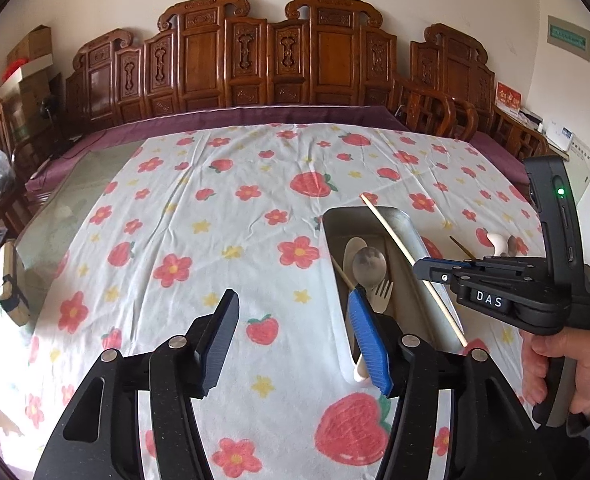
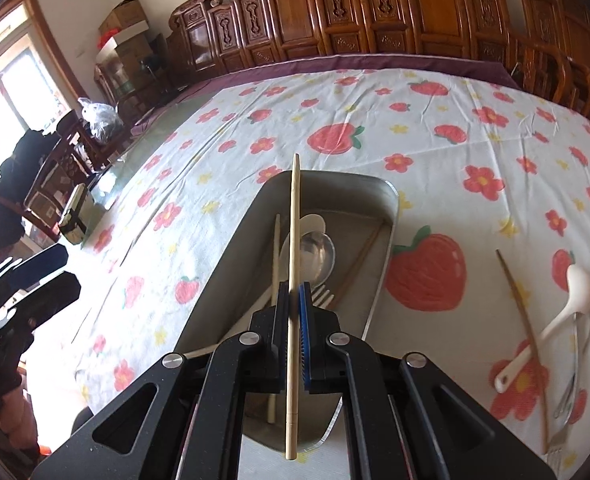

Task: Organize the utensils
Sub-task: 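Lower the wooden chopstick into the metal tray and open the right tool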

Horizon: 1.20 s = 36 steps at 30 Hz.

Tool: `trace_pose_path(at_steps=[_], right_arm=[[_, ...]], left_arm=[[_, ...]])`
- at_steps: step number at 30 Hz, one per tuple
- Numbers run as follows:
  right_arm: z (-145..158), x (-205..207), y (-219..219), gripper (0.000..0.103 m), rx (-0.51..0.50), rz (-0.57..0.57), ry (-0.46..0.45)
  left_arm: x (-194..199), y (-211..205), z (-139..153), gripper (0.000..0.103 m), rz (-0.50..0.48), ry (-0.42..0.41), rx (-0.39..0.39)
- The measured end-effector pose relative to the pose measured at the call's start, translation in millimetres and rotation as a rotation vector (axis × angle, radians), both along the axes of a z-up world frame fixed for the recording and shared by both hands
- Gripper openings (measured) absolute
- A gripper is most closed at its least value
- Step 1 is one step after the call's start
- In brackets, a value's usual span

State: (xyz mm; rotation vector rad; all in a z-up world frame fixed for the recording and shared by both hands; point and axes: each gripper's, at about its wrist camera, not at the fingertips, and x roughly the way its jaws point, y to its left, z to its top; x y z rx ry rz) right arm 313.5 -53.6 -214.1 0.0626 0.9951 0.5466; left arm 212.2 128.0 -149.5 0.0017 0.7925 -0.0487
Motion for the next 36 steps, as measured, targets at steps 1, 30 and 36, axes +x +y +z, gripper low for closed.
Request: trace_pose_path(at_steps=[1,30,36], right_arm=[[0,0,1,0.006,-0.006,-0.002,-0.003],[34,-42,-27,0.007,-0.113,0.003,-0.186],[41,-51,-55,0.007,-0.128,-0.010,-0.209]], left_arm=[[-1,1,0,0.066,0.001,-0.004,-0.004],[-12,-23,-1,0.095,-0.036,-0.046,0.023],[-12,-46,-8,0.095,-0.065,-0.032,0.022]])
